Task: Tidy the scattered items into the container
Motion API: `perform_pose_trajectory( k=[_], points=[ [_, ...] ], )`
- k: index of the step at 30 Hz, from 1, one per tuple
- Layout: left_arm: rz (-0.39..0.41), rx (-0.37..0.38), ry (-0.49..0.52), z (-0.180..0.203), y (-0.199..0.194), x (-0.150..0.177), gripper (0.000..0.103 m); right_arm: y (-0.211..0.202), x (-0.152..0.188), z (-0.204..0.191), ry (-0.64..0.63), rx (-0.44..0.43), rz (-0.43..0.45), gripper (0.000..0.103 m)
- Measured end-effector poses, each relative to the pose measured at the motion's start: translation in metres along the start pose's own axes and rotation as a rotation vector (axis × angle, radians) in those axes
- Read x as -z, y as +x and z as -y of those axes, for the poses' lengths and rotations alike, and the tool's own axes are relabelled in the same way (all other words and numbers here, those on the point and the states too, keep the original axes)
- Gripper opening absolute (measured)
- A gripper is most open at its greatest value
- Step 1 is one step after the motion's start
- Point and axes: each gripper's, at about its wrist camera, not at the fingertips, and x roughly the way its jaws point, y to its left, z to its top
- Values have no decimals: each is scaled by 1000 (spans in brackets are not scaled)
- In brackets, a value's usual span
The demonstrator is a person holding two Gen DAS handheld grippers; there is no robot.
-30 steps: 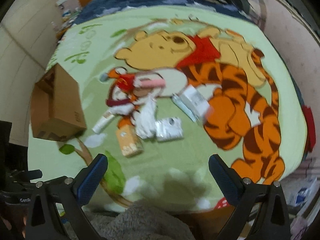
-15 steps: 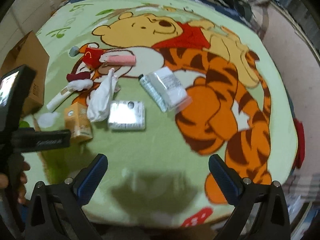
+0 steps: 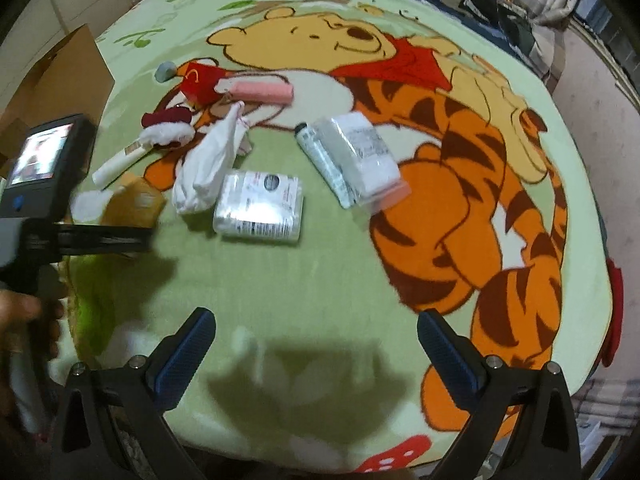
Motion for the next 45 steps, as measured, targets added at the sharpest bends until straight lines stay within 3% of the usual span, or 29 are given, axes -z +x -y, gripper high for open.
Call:
perform_pose_trajectory(
  k=[4, 9, 14, 19, 21, 23, 25, 27, 29, 33, 40, 43, 45],
  points=[
    [33, -48, -19, -30, -13, 3, 103, 1, -2, -1, -13, -6, 7, 103],
    [90, -4, 51, -23, -28, -7, 103, 3, -6, -5, -31, -18, 3, 103],
    [178, -32, 316, 23, -36, -13, 103, 3, -9, -8, -44, -21, 9, 103],
    [169, -38, 547, 55, -15, -11, 103, 6, -6, -6, -13, -25, 0, 103],
    [146, -32, 583, 58, -4, -9, 103, 9, -4, -4, 10, -27, -10, 103],
    [126, -7, 568, 53, 6, -11, 99, 11, -3, -2, 27, -26, -14, 103],
    [96, 43, 515, 44, 14, -15, 71, 12, -3, 0, 39, -24, -9, 103],
    [67, 105, 436, 32, 18, -19, 64, 14, -5, -1, 33, -25, 4, 103],
    [48, 160, 352, 20, 20, -23, 64, 18, -9, -4, 5, -28, 21, 103],
    [24, 182, 259, 10, 22, -27, 64, 31, -26, -22, -199, -18, 88, 103],
    [6, 198, 194, 3, 24, -35, 65, 62, -34, -71, -911, 110, 235, 103],
    [2, 212, 170, -3, 25, -37, 66, 82, -26, -82, -1157, 118, 228, 103],
    [-2, 217, 159, -5, 25, -38, 66, 102, -21, -87, -1288, 104, 167, 103]
  ],
)
